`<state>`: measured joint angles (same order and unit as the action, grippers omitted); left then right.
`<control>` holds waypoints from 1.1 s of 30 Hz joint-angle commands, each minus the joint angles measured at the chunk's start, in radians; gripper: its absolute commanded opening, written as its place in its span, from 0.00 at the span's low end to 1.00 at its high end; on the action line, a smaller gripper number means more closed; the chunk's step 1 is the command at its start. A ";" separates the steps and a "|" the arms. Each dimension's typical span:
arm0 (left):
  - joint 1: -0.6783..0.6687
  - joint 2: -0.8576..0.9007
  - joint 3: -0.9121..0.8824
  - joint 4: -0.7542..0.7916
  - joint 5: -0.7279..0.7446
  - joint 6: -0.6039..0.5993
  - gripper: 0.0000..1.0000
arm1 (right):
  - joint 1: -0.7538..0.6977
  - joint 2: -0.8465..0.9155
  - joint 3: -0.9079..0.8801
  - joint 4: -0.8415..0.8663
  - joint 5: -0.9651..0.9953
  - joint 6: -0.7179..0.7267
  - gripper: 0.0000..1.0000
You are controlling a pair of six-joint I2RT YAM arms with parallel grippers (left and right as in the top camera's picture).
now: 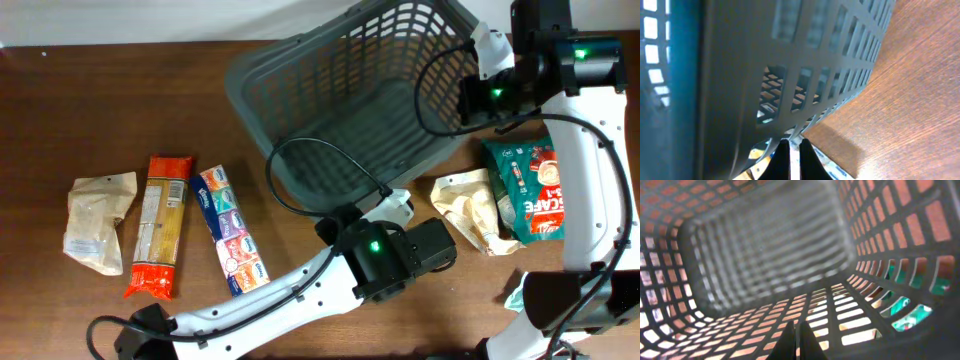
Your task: Pack container
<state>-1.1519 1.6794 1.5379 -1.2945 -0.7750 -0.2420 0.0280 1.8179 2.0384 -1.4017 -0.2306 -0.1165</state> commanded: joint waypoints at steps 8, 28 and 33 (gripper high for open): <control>0.071 -0.001 0.013 -0.001 -0.061 0.012 0.01 | 0.005 0.006 0.004 -0.060 0.001 -0.010 0.04; 0.281 -0.001 0.013 0.031 -0.096 0.032 0.02 | 0.005 0.006 0.004 -0.127 -0.029 -0.007 0.03; 0.283 -0.001 0.013 0.040 -0.097 0.035 0.02 | 0.005 0.006 0.004 -0.126 -0.029 -0.007 0.04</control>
<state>-0.8780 1.6794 1.5383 -1.2625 -0.8474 -0.2199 0.0280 1.8179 2.0384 -1.5177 -0.2459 -0.1154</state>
